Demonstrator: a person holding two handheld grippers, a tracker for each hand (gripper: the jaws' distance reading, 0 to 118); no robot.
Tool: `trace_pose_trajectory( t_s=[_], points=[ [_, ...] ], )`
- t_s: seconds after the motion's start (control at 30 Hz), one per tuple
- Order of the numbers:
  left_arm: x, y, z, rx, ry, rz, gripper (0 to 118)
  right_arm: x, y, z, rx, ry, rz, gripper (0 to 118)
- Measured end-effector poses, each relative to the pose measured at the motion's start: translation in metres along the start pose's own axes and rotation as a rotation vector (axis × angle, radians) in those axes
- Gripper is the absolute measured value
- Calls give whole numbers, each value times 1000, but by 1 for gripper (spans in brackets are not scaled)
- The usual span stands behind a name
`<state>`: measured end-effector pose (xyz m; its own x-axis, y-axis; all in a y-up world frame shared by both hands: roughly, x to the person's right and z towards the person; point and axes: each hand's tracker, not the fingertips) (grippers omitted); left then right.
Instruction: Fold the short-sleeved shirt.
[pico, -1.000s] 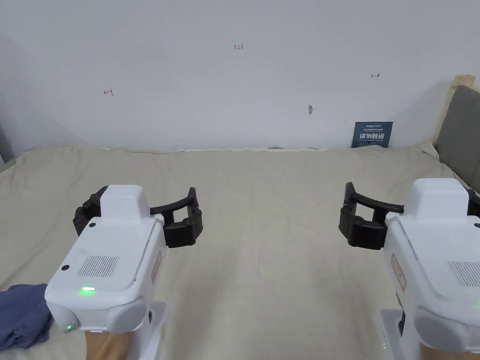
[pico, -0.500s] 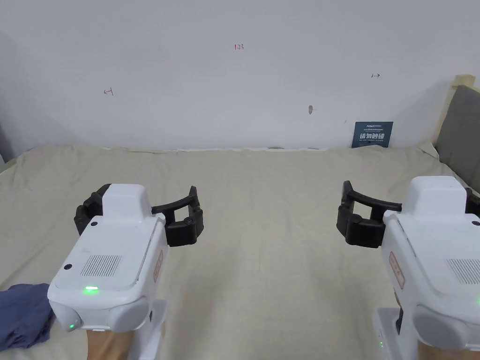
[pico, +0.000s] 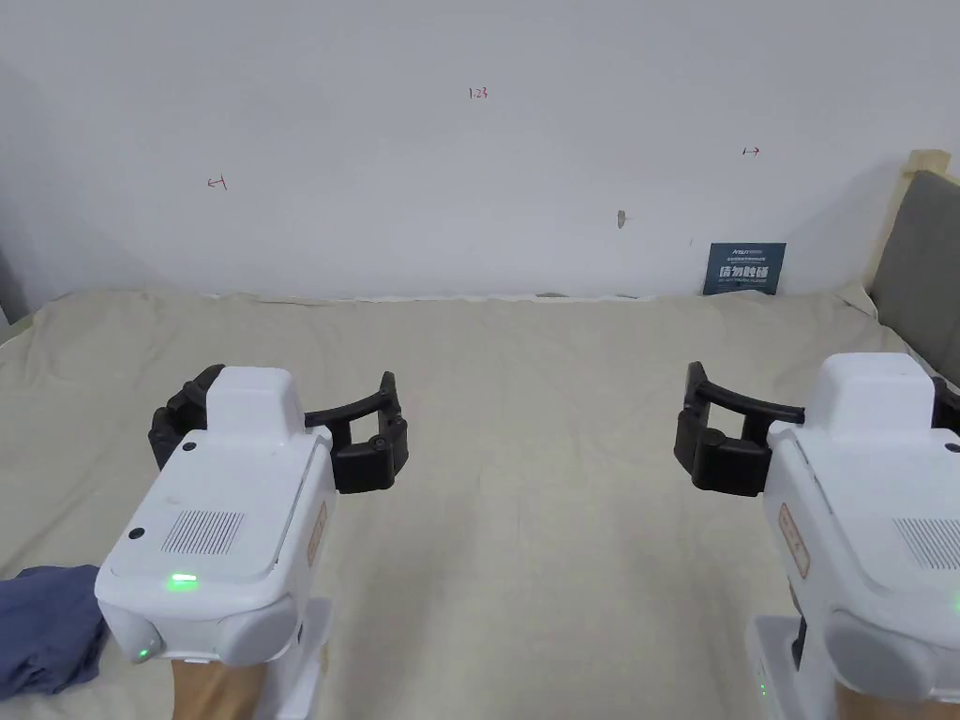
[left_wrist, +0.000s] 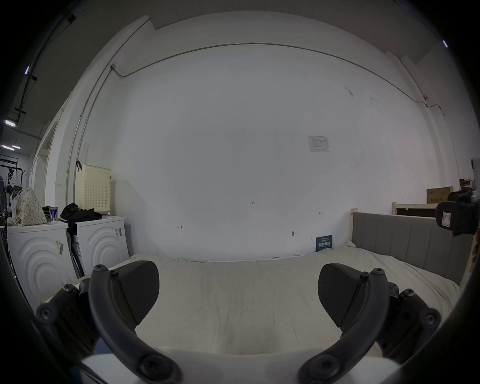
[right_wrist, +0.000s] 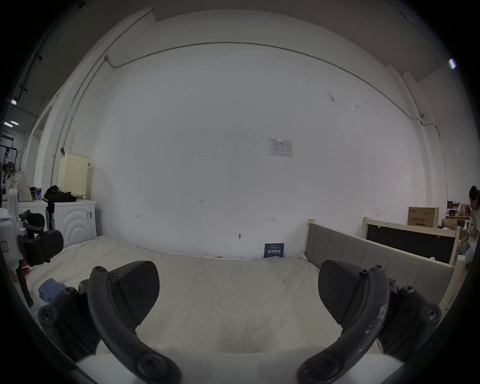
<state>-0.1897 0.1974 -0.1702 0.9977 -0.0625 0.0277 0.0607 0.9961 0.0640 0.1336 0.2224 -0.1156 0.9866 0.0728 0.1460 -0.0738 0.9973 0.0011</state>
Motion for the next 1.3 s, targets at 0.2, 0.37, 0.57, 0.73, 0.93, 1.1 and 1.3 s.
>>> trace_pose_trajectory(
  t_s=[0.2,0.37,0.57,0.73,0.93,1.1,1.3],
  points=[
    [0,0,1,-2,-1,-9,118,-1,0,0,4,-1,2,118],
    [-1,0,1,-4,1,-4,118,-1,0,0,1,3,6,118],
    [-3,0,1,-2,8,-2,118,-2,0,0,3,9,6,118],
    [-4,-1,0,-3,11,-3,118,-2,0,0,2,13,7,118],
    [-4,0,3,0,5,-9,118,-4,1,-2,-23,-23,-4,118],
    [-7,3,5,4,-1,2,118,3,14,-14,-286,-75,-180,118],
    [-9,5,5,12,5,3,118,8,25,-28,-571,-171,-276,118]
  ],
)
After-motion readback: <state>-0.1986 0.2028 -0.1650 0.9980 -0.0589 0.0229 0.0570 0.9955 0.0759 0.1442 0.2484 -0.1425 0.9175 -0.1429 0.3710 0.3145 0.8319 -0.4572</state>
